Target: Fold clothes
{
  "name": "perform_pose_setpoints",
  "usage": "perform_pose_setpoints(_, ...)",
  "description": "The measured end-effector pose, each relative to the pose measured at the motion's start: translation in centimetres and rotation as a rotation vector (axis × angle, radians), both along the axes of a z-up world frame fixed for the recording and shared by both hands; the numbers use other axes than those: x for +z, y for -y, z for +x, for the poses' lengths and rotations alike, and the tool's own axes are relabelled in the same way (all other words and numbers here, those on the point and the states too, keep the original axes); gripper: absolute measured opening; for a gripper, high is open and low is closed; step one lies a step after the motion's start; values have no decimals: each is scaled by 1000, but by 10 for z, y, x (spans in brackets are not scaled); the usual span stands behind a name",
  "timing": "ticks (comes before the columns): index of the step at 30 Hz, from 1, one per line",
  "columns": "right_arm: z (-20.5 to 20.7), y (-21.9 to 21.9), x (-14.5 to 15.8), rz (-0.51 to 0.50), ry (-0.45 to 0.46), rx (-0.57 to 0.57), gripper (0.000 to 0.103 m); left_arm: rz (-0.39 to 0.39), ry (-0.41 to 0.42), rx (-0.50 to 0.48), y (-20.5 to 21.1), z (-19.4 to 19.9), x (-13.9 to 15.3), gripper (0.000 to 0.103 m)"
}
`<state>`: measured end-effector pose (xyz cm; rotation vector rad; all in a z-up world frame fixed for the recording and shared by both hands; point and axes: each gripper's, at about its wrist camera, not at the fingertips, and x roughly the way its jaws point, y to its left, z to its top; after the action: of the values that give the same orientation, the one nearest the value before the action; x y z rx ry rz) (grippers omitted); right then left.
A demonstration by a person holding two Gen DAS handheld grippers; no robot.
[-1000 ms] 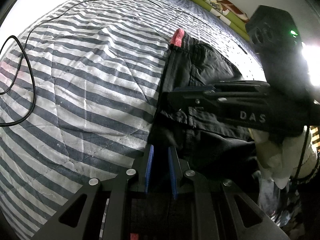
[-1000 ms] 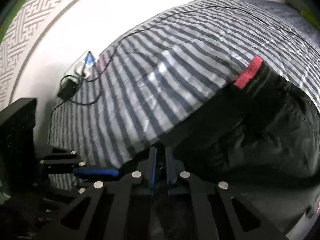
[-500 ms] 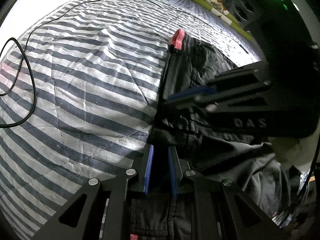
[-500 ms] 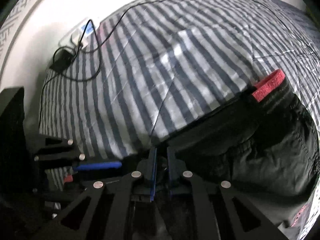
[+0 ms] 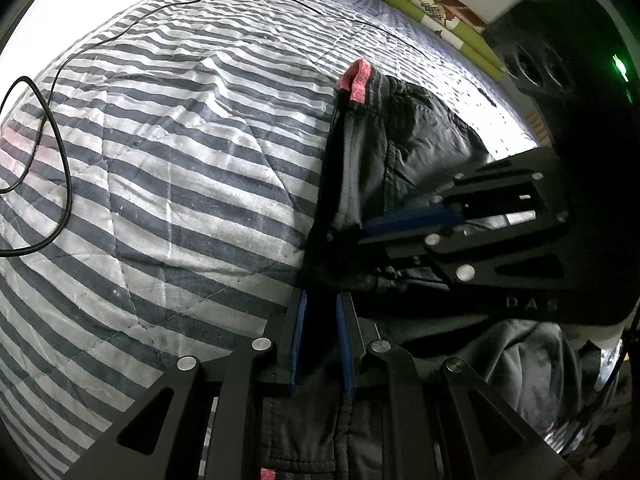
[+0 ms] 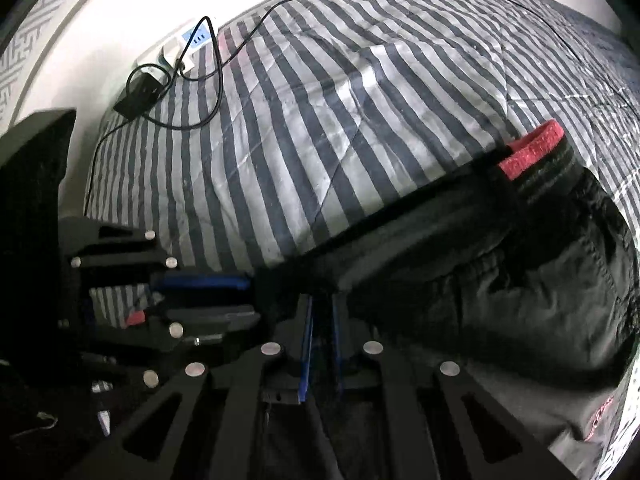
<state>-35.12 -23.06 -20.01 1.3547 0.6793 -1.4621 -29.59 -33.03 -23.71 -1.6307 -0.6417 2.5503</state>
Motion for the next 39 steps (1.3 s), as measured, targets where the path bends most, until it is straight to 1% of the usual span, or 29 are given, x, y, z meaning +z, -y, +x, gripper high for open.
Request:
perform_pose_setpoints(2,5,-3,-1,-4,-10,1,9,0,0,-1,2,1,1,16)
perform_pose_setpoints(4,8,-5,-2,-15,-46,13,7,-4,-2,-2,2,0,1,16)
perform_pose_setpoints(6,7,-7,-2,-44,-77,-3,6,-1,-3,0,6,2,1,16)
perform_pose_setpoints(9,12,-7,-1,-63,-136,9,6,-4,-3,0,8,2,1,16)
perform_pose_setpoints(13,3,-6,0,-90,-102,-28,7,-8,-3,1,9,4,2,16)
perform_pose_setpoints(14,2,-4,0,-96,-105,-32,11,-7,-3,2,8,3,2,16)
perform_pose_setpoints(15,0,-4,1,-102,-117,-41,19,-7,-4,0,8,2,1,16)
perform_pose_setpoints(16,-3,-5,5,-107,-153,-57,21,-5,-3,0,9,1,1,16)
perform_pose_setpoints(17,-12,-5,8,-96,-212,-111,21,-4,-3,1,9,2,1,16)
perform_pose_setpoints(18,-16,-4,7,-89,-205,-133,19,-5,-3,0,9,1,0,16)
perform_pose_setpoints(19,-27,-7,5,-92,-159,-161,17,-7,-3,-2,10,2,0,16)
perform_pose_setpoints(20,-31,-8,4,-96,-144,-178,17,-8,-3,-3,5,-4,-2,16)
perform_pose_setpoints(23,-31,-15,11,-140,-130,-195,17,3,-2,-2,7,-7,-4,16)
perform_pose_setpoints(24,-27,-18,14,-146,-143,-185,17,2,-2,-2,6,-7,-4,16)
perform_pose_setpoints(26,-14,-17,19,-142,-201,-159,17,0,-2,-1,4,-8,-4,16)
perform_pose_setpoints(28,-7,-19,20,-149,-192,-157,17,-7,-1,-1,3,-8,-5,16)
perform_pose_setpoints(30,-5,-24,28,-168,-227,-176,17,-12,4,5,1,-9,-4,16)
perform_pose_setpoints(31,-6,-35,36,-191,-240,-207,17,-21,7,9,1,-8,-3,16)
perform_pose_setpoints(33,-13,-64,50,-236,-210,-266,19,-39,11,21,3,-3,-1,16)
perform_pose_setpoints(34,-15,-88,60,-255,-208,-310,19,-38,9,23,3,-1,1,16)
perform_pose_setpoints(36,-11,-124,74,-259,-232,-373,19,-45,0,28,6,7,6,16)
perform_pose_setpoints(37,-6,-156,82,-263,-243,-413,20,-48,-3,31,7,10,9,17)
perform_pose_setpoints(38,-2,-183,86,-261,-242,-456,20,-58,-9,32,8,16,12,18)
perform_pose_setpoints(39,1,-202,89,-260,-238,-487,20,-74,-14,30,6,21,15,22)
